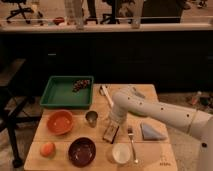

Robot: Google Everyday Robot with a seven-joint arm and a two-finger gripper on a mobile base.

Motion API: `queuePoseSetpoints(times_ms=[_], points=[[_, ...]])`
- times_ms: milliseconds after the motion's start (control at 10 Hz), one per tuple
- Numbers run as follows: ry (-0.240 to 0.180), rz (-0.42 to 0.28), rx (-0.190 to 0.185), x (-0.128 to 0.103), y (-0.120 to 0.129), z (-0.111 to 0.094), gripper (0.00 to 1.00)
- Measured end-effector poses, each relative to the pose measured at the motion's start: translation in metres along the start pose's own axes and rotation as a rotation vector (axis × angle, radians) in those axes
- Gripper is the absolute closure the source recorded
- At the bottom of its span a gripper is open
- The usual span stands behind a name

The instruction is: Wipe red bowl with eraser

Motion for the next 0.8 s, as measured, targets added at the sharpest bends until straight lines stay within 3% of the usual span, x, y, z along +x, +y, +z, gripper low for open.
queuePoseSetpoints(times_ms=[800], points=[[-0.038,-0.013,-0.001,0.019,-0.006,0.012,0.20]])
